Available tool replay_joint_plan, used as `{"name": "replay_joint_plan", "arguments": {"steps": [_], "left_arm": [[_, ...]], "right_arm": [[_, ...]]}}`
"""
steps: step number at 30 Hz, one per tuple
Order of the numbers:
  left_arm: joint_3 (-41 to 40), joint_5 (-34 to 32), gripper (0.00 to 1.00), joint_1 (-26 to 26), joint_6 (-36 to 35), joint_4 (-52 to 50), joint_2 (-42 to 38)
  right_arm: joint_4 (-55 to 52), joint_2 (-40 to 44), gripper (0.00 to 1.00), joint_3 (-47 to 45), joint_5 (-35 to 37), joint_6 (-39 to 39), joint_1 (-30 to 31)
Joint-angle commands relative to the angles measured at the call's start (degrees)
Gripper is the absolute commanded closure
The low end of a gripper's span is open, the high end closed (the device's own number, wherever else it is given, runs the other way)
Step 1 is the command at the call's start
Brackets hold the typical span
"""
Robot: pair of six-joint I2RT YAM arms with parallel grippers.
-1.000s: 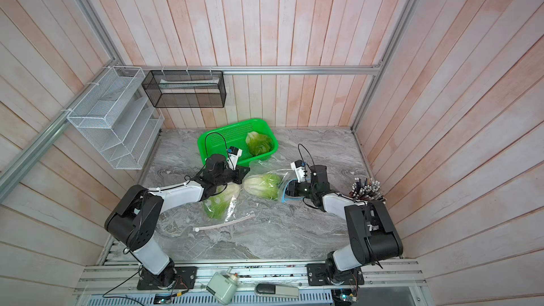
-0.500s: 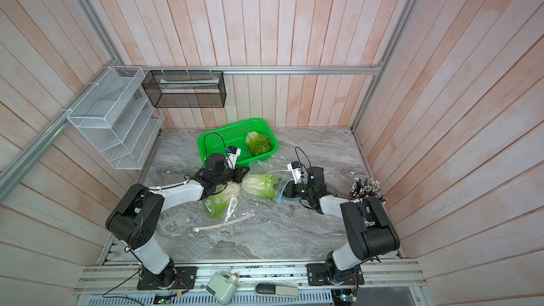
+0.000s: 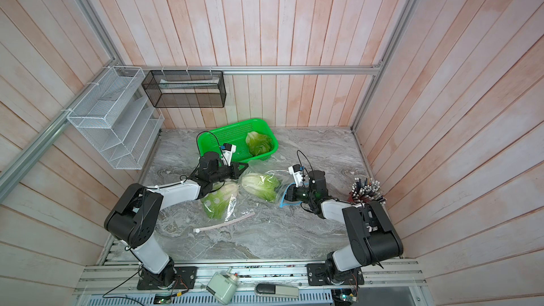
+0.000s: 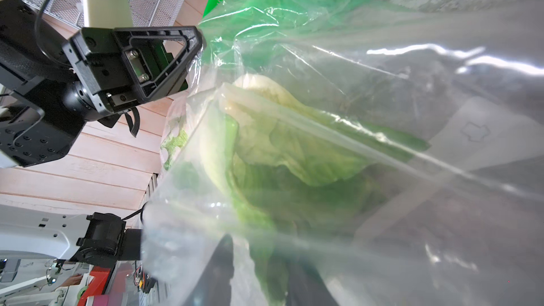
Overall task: Open the zip-top bag and take out the chinese cabbages
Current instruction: Pick up the Chinese cabbage from the zipper food storage bag.
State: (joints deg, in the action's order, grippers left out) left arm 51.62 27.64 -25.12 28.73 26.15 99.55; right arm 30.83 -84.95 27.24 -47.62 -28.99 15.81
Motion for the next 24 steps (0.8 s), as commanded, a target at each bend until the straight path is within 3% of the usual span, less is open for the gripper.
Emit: {"name": "replay_joint_plan", "arguments": {"steps": [1,10,18,24], "left_arm": [[-0.1,2.0,1.0,0.4,1.5,2.9,1.3],[0.4,-0.7,1.0,0.0,1.0,-0.1,0.7],[-0.2,-5.4,1.0,0.0,0.1,-3.8,-1.1],[-0.3,-7.9,1.0,0.0,-0.6,-6.1,-1.7]], "right_arm": [[-0.3,0.6,0.71,-0.5,0.7,0.6,1.0],[3.6,-0.5,0.74,1.1,1.7,-1.4,3.5],[1.7,4.9,0.92,-0.2,3.2,-1.2,2.5],[-3.8,7.4,0.95,0.7,2.7,0.2,0.8]]}}
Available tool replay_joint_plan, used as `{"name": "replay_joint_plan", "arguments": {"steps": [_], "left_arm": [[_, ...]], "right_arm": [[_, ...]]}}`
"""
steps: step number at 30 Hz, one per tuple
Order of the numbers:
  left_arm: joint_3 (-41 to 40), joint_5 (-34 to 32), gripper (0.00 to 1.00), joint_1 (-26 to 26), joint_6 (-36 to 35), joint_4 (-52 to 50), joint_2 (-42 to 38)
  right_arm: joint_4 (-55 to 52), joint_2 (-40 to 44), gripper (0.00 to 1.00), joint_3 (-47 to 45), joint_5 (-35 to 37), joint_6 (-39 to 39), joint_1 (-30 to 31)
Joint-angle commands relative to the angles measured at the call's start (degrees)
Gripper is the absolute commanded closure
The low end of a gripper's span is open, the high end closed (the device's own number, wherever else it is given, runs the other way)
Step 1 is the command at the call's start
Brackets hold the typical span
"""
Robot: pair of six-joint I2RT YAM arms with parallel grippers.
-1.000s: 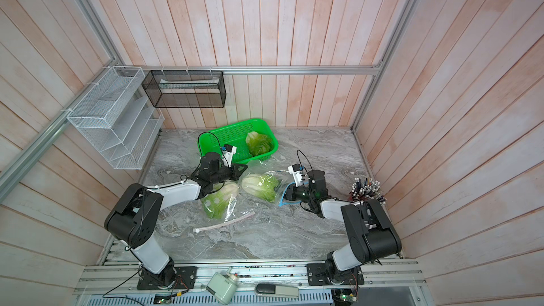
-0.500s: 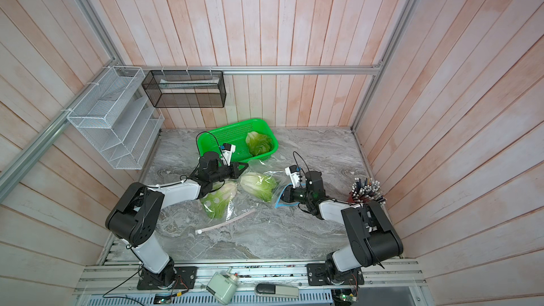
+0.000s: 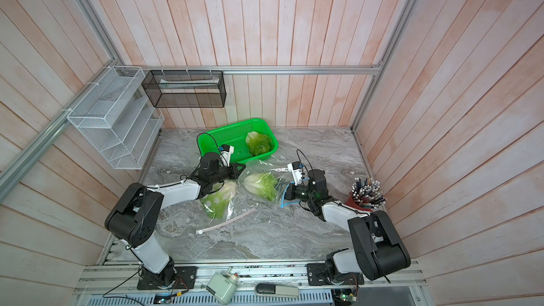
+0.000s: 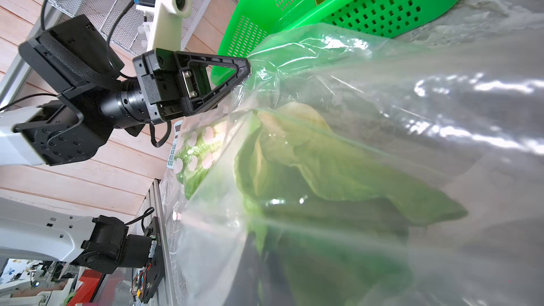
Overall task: Open the zip-top bag and take out the chinese cabbages
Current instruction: Pick up the Chinese cabbage from the zipper food storage bag.
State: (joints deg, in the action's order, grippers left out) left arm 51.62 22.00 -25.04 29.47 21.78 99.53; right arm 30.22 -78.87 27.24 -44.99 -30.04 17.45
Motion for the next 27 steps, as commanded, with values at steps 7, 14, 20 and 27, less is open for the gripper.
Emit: {"name": "replay_joint_plan", "arguments": {"steps": [7,14,20,27], "left_arm": [[-0.1,-4.8,1.0,-0.1,-1.6,-3.9,-1.4],[0.3,-6.1,1.0,-0.1,-1.4,-5.0,-1.1],[0.1,-7.9,1.0,-0.1,-1.8,-6.2,-1.4],[-0.2,-9.0,1.0,-0.1,-1.8,-6.4,-1.2]], "right_arm": [[-6.8,4.4,0.97,0.6,-0.2,1.8,-2.2],[-9.1,7.4,0.98,1.1,0.5,0.2,-2.3],[-13.7,11.1,1.0,1.9,1.2,-0.5,-4.0],[-18.9,15.2,1.0,2.6,2.6,-0.9,-7.2]]}}
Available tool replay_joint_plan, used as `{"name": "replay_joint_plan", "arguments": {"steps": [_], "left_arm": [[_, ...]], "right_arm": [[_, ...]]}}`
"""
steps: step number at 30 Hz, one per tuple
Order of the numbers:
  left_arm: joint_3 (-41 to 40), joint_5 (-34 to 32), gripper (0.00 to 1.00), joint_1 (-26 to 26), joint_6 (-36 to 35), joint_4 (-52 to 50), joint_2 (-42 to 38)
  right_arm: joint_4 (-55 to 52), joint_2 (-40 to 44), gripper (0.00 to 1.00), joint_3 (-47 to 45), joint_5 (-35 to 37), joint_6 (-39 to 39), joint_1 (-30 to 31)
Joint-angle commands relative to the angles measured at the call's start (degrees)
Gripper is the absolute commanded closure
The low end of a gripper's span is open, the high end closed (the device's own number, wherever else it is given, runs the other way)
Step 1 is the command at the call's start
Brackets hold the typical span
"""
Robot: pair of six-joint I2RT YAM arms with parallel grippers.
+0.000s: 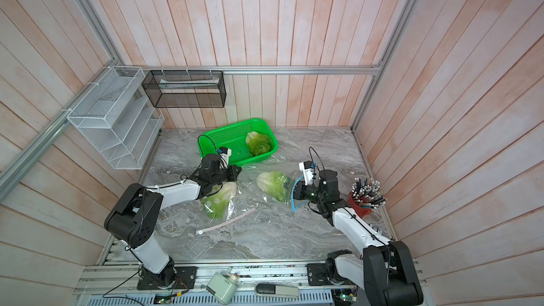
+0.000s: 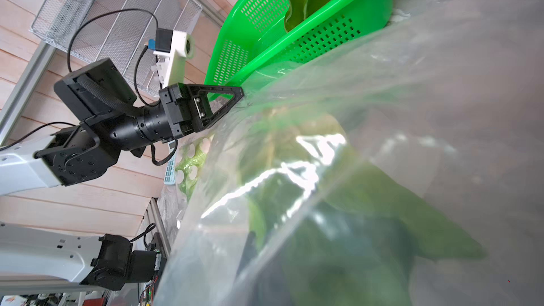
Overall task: Open the zip-top bag and take out the chinese cabbages
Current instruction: Pick up the Chinese cabbage from the zipper food storage bag.
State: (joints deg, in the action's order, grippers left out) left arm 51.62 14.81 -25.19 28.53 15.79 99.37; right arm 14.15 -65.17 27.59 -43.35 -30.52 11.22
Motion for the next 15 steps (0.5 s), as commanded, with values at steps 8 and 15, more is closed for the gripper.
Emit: {"name": "replay_joint_plan", "arguments": {"steps": [8,15], "left_arm": [[0.2,-3.3,1.0,-0.8,-1.5,-1.9,-0.9],[0.4,-4.1,1.0,-1.3,-1.6,-2.2,-0.3]], "right_arm": [[0.6,3.6,1.0,1.7,2.3,-6.1,-1.1],[-1.6,3.4,1.0,4.3,6.5,-6.5,1.2]]}}
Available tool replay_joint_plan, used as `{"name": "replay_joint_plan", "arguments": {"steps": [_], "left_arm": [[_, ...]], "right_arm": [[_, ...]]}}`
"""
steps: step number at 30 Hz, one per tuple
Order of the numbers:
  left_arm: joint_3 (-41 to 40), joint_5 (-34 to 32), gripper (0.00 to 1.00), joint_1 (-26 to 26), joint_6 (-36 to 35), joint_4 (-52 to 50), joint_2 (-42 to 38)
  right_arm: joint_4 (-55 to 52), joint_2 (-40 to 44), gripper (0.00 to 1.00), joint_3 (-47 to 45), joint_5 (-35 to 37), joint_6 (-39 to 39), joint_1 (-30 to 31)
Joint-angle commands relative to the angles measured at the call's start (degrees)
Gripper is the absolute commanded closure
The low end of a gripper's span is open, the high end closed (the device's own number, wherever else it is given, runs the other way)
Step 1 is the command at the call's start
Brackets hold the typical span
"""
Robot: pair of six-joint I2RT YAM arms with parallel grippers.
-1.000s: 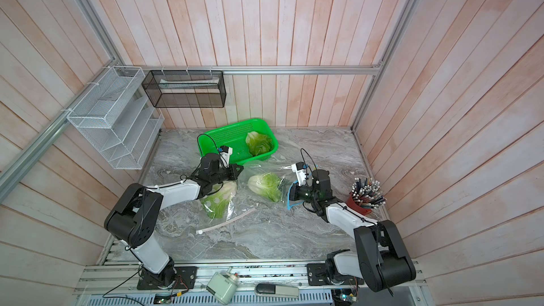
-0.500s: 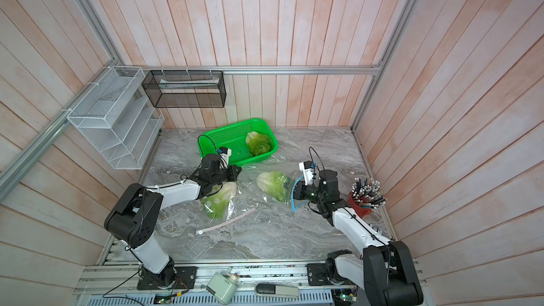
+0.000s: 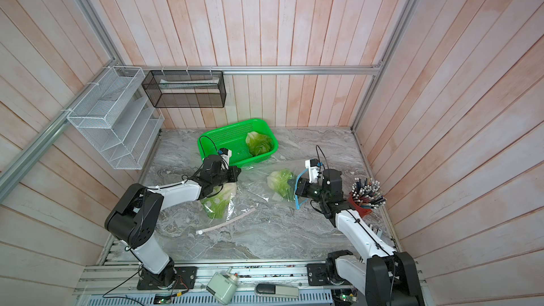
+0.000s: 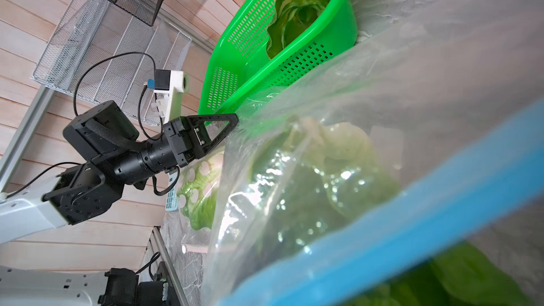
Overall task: Open the zip-top bag and take out the chinese cabbages
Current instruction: Pick up the Chinese cabbage from the zipper food storage bag.
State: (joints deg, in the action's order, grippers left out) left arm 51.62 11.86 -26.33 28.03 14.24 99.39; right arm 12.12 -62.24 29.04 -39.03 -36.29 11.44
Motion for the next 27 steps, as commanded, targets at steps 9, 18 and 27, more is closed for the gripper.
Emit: {"name": "replay_joint_plan", "arguments": {"steps": [9,18,27], "left_arm": [[0.1,-3.8,1.0,-0.1,-1.2,-1.6,-1.6],[-0.8,-4.5,1.0,-0.1,-1.4,-1.0,-1.4],[-1.0,-6.6,1.0,-0.2,-1.9,-2.0,-1.7]], "right_arm": [[-7.0,5.0,1.0,3.9,5.7,-1.2,-0.7],[-8.8,10.0,1.0,4.0,3.9,-2.6,-3.4],[-12.4,14.5,1.0,5.0,0.3,-2.2,-10.2]]}}
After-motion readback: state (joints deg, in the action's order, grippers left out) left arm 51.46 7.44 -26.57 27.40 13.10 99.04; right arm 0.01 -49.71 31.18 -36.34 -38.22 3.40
